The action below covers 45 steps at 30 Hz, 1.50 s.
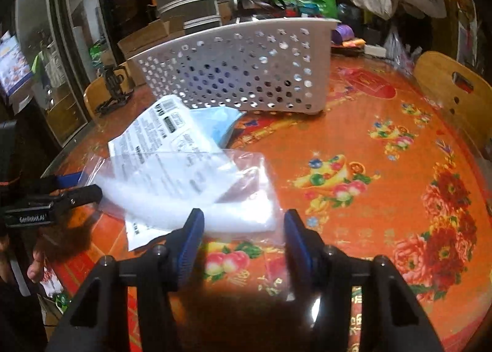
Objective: Organize soft objects
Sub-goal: 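Grasp the clear plastic bag with the right gripper while the left grips its other end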
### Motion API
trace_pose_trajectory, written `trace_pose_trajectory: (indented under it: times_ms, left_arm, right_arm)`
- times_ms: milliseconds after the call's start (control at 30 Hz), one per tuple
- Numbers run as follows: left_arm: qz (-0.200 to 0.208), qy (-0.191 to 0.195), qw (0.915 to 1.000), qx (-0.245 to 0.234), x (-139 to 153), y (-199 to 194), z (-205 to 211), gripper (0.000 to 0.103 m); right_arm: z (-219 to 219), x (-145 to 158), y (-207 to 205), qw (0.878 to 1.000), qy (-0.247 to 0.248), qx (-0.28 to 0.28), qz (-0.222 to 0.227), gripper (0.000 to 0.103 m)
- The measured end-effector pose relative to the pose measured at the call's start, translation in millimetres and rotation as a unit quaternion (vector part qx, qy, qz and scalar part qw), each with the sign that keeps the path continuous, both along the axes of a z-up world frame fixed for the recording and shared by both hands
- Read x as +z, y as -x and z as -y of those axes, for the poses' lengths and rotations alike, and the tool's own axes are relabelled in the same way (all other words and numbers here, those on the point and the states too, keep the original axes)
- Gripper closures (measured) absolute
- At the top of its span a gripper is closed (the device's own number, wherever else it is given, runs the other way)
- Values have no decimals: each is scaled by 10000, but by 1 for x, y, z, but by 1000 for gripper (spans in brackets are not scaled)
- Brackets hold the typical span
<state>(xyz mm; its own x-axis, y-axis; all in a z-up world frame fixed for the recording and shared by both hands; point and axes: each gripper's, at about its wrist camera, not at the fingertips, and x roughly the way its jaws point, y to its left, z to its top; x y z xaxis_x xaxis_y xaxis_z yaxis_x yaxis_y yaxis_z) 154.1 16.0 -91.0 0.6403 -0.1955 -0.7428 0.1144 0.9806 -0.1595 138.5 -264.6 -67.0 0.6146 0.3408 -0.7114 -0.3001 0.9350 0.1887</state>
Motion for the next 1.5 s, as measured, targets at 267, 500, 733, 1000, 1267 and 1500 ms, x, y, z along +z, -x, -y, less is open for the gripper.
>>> trace_pose_trajectory:
  times_ms: [267, 500, 733, 1000, 1267, 1500]
  left_arm:
    - [75, -8, 9995, -299, 0, -6, 8, 23]
    - [228, -187, 9984, -480, -1, 0, 16, 57]
    - [332, -159, 9979, -531, 0, 5, 14, 71]
    - [666, 28, 9965, -502, 10, 23, 4, 81]
    - [1081, 10, 9926, -551, 34, 47, 2, 82]
    - [1267, 105, 9905, -518, 52, 52, 0, 82]
  right_arm:
    - [-10, -2, -2, 9990, 377, 245, 27, 48]
    - [-18, -3, 4, 9970, 727, 213, 179, 72]
    - [-11, -4, 11, 9975, 615, 210, 270, 96]
    - [-12, 2, 30, 9975, 474, 204, 474, 98]
    - [-11, 27, 50, 9953, 371, 148, 878, 99]
    - [-11, 45, 58, 9933, 341, 145, 1097, 99]
